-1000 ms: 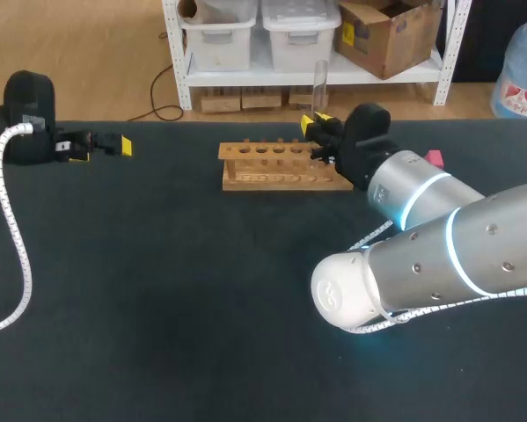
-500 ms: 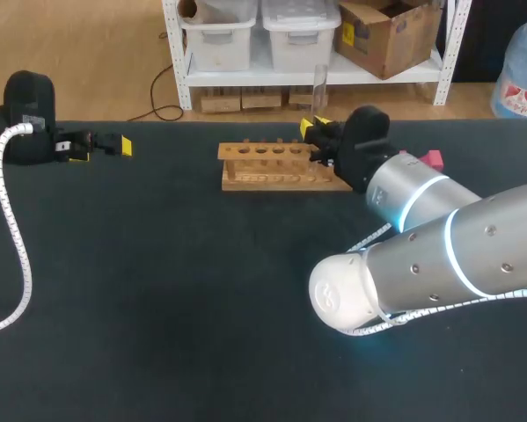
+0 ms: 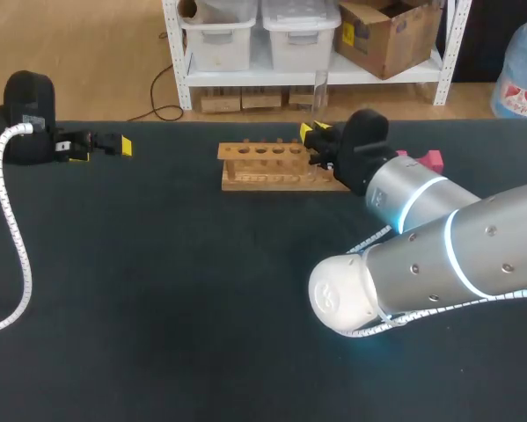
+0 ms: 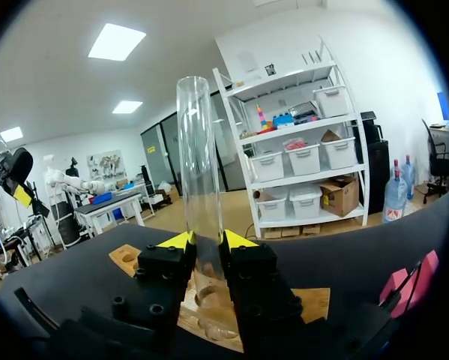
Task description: Grasp the test tube, adjust it, and insert it.
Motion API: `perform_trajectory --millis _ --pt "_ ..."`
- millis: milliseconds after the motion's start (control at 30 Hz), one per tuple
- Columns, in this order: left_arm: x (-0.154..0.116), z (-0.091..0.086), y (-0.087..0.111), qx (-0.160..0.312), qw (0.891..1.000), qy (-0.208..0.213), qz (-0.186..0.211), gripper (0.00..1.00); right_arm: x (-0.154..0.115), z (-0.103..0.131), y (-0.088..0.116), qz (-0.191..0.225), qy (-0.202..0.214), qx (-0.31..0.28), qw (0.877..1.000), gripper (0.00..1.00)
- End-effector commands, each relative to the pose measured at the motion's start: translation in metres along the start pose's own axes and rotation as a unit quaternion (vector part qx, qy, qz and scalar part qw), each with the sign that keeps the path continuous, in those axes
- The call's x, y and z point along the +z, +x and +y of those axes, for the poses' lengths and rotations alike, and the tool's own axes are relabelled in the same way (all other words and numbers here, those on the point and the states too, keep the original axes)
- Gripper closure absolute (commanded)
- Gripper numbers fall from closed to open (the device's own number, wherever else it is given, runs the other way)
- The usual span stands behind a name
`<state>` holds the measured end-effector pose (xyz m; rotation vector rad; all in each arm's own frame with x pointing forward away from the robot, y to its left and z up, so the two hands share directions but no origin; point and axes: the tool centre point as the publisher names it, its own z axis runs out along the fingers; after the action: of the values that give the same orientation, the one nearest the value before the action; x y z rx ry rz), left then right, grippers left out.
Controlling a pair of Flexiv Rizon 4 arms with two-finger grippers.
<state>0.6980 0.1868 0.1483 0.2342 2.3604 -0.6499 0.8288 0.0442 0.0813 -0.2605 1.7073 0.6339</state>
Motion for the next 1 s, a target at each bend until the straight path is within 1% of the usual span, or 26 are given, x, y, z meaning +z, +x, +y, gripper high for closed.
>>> perform_trajectory --millis 33,633,667,700,733,833,933,967,1000 --pt "0.0 -0.0005 -0.0002 0.0 1.0 -0.001 0.001 0.0 -0.0013 -0.0004 0.0172 -0.007 -0.003 0.001 1.0 1.0" --pt "0.0 -0.0005 -0.0002 0.0 1.0 -0.001 0.001 0.0 -0.0019 0.0014 0.0207 0.008 -0.014 0.005 1.0 1.0" --pt "0.0 -0.0005 -0.0002 0.0 1.0 -0.001 0.001 0.0 -0.002 0.0017 0.0209 0.009 -0.014 0.006 1.0 0.91" --pt "0.0 -0.0005 -0.0002 0.0 1.0 -0.001 0.001 0.0 -0.002 0.0018 0.021 0.009 -0.014 0.007 1.0 0.77" --pt "0.0 -0.0005 -0.0002 0.0 1.0 -0.001 0.001 0.0 -0.0021 0.0019 0.0211 0.01 -0.015 0.007 1.0 0.69" --pt "0.0 -0.0005 -0.0002 0.0 1.0 -0.001 0.001 0.0 -0.0021 0.0022 0.0212 0.01 -0.015 0.008 1.0 0.59" --pt "0.0 -0.0005 -0.0002 0.0 1.0 -0.001 0.001 0.0 -0.0023 0.003 0.0204 0.01 -0.017 0.009 1.0 0.56" --pt "0.0 -0.0005 -0.0002 0.0 1.0 -0.001 0.001 0.0 -0.0023 0.0031 0.02 0.01 -0.017 0.009 1.0 0.53" --pt "0.0 -0.0005 -0.0002 0.0 1.0 -0.001 0.001 0.0 -0.0024 0.0034 0.019 0.01 -0.019 0.009 1.0 0.26"
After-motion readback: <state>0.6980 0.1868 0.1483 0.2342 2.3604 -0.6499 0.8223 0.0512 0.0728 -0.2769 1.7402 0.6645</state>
